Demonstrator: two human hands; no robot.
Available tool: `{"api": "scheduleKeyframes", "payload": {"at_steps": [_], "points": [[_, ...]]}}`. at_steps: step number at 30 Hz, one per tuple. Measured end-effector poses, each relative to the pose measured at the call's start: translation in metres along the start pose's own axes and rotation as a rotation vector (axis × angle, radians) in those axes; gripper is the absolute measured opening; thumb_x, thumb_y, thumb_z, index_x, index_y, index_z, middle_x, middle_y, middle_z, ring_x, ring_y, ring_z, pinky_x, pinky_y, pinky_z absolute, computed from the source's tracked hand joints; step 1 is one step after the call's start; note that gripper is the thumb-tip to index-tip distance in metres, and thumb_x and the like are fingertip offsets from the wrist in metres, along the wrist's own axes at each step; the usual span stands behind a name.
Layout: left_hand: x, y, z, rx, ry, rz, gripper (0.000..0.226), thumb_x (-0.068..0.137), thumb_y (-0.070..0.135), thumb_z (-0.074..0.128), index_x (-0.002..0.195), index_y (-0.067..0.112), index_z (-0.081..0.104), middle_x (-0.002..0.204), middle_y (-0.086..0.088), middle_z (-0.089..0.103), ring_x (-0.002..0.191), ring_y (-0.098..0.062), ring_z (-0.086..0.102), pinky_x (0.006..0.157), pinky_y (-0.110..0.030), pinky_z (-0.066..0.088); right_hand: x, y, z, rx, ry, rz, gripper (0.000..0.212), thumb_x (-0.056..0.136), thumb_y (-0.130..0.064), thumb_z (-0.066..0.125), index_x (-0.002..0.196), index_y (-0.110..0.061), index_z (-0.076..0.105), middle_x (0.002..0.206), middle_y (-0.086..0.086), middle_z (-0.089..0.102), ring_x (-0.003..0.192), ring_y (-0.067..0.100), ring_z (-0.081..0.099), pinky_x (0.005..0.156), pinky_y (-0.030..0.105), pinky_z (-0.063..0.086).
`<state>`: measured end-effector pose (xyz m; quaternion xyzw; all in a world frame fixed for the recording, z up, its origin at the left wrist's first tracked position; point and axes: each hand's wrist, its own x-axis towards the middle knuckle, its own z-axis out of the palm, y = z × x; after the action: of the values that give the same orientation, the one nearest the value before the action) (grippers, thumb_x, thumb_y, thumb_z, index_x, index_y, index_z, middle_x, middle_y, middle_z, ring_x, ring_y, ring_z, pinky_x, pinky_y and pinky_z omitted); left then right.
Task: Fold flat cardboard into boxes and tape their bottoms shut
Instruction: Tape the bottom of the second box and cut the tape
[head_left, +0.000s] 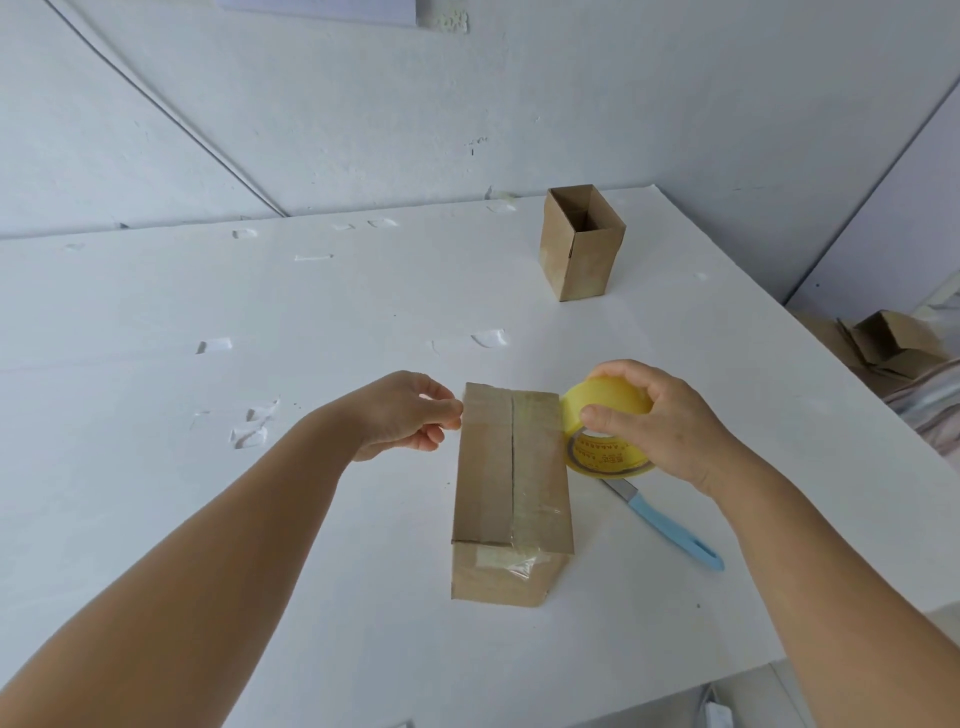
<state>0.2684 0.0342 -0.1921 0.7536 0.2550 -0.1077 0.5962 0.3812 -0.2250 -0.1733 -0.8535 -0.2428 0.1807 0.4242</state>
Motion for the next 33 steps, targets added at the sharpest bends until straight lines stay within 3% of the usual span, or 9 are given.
{"api": "scheduleKeyframes", "payload": {"at_steps": [8, 13, 16, 18, 20, 24, 26, 28, 33], "points": [[-0.002, -0.007, 0.001, 0.102, 0.146, -0.094, 0.058, 0.077, 0.048, 0.073, 0.117, 0.018, 0.043, 0.098, -0.01, 0.065, 0.085, -0.021, 0.069, 0.081, -0.036, 0.058, -0.003, -0.001, 0.003, 0.0, 0.027, -0.01, 0.03, 0.072, -0.042, 0.075, 0.094, -0.053, 0.057, 0.115, -0.006, 0.051, 0.1, 0.009, 0.051, 0.071, 0.023, 0.042], [-0.019, -0.002, 0.024, 0.089, 0.412, 0.21, 0.013, 0.091, 0.028, 0.058, 0.102, 0.022, 0.061, 0.096, 0.004, 0.064, 0.087, -0.015, 0.061, 0.081, -0.028, 0.049, -0.004, -0.002, 0.007, -0.006, 0.025, -0.024, 0.03, 0.072, -0.044, 0.075, 0.092, -0.056, 0.055, 0.112, -0.008, 0.05, 0.096, 0.003, 0.049, 0.069, 0.021, 0.041], [-0.037, 0.001, 0.052, -0.019, 0.218, 0.304, 0.009, 0.096, 0.041, 0.045, 0.087, 0.04, 0.048, 0.087, 0.021, 0.056, 0.079, 0.002, 0.054, 0.071, -0.016, 0.042, -0.003, -0.002, 0.009, -0.027, 0.03, -0.019, 0.03, 0.072, -0.046, 0.074, 0.093, -0.057, 0.055, 0.11, -0.01, 0.049, 0.098, 0.005, 0.049, 0.069, 0.022, 0.04], [-0.043, -0.004, 0.064, -0.082, 0.11, 0.253, 0.005, 0.095, 0.043, 0.047, 0.097, 0.047, 0.045, 0.09, 0.026, 0.062, 0.083, 0.007, 0.062, 0.066, -0.011, 0.048, -0.004, -0.001, 0.01, -0.033, 0.028, -0.012, 0.03, 0.07, -0.049, 0.073, 0.093, -0.057, 0.054, 0.11, -0.01, 0.049, 0.098, 0.007, 0.049, 0.069, 0.021, 0.04], [-0.04, -0.008, 0.062, -0.104, 0.03, 0.197, 0.02, 0.094, 0.043, 0.051, 0.113, 0.043, 0.048, 0.104, 0.017, 0.067, 0.092, 0.002, 0.065, 0.078, -0.02, 0.055, -0.006, -0.003, 0.01, -0.018, 0.026, 0.0, 0.034, 0.062, -0.057, 0.069, 0.092, -0.058, 0.054, 0.109, -0.011, 0.049, 0.097, 0.004, 0.049, 0.068, 0.021, 0.04], [-0.036, 0.004, 0.045, 0.262, 0.051, 0.183, 0.069, 0.086, 0.052, 0.058, 0.141, 0.02, 0.031, 0.133, 0.008, 0.053, 0.117, -0.006, 0.054, 0.097, -0.02, 0.044, -0.007, -0.005, 0.008, -0.017, 0.002, 0.005, 0.037, 0.056, -0.062, 0.064, 0.091, -0.059, 0.052, 0.109, -0.012, 0.048, 0.099, 0.007, 0.049, 0.068, 0.021, 0.04], [-0.031, 0.017, 0.045, 0.676, 0.176, 0.39, 0.087, 0.086, 0.056, 0.053, 0.152, 0.02, 0.008, 0.156, 0.006, 0.022, 0.143, -0.013, 0.02, 0.115, -0.034, 0.021, -0.007, -0.006, 0.008, -0.034, -0.007, 0.005, 0.038, 0.056, -0.063, 0.064, 0.092, -0.061, 0.051, 0.109, -0.011, 0.048, 0.101, 0.011, 0.049, 0.071, 0.024, 0.042], [-0.025, 0.033, 0.053, 0.917, 0.128, 0.549, 0.087, 0.089, 0.062, 0.042, 0.153, 0.019, 0.002, 0.161, 0.004, 0.009, 0.147, -0.013, -0.002, 0.117, -0.043, 0.002, -0.006, -0.007, 0.008, -0.069, -0.019, 0.007, 0.044, 0.055, -0.067, 0.062, 0.097, -0.061, 0.05, 0.111, -0.01, 0.047, 0.104, 0.014, 0.048, 0.079, 0.031, 0.045], [-0.011, 0.041, 0.073, 1.146, 0.043, 0.519, 0.072, 0.092, 0.065, 0.027, 0.151, 0.026, 0.016, 0.144, -0.001, 0.042, 0.132, -0.022, 0.035, 0.108, -0.037, 0.023, 0.0, -0.002, 0.003, -0.123, -0.086, -0.035, 0.049, 0.063, -0.067, 0.061, 0.109, -0.061, 0.046, 0.116, -0.011, 0.044, 0.113, 0.014, 0.044, 0.089, 0.033, 0.043]]}}
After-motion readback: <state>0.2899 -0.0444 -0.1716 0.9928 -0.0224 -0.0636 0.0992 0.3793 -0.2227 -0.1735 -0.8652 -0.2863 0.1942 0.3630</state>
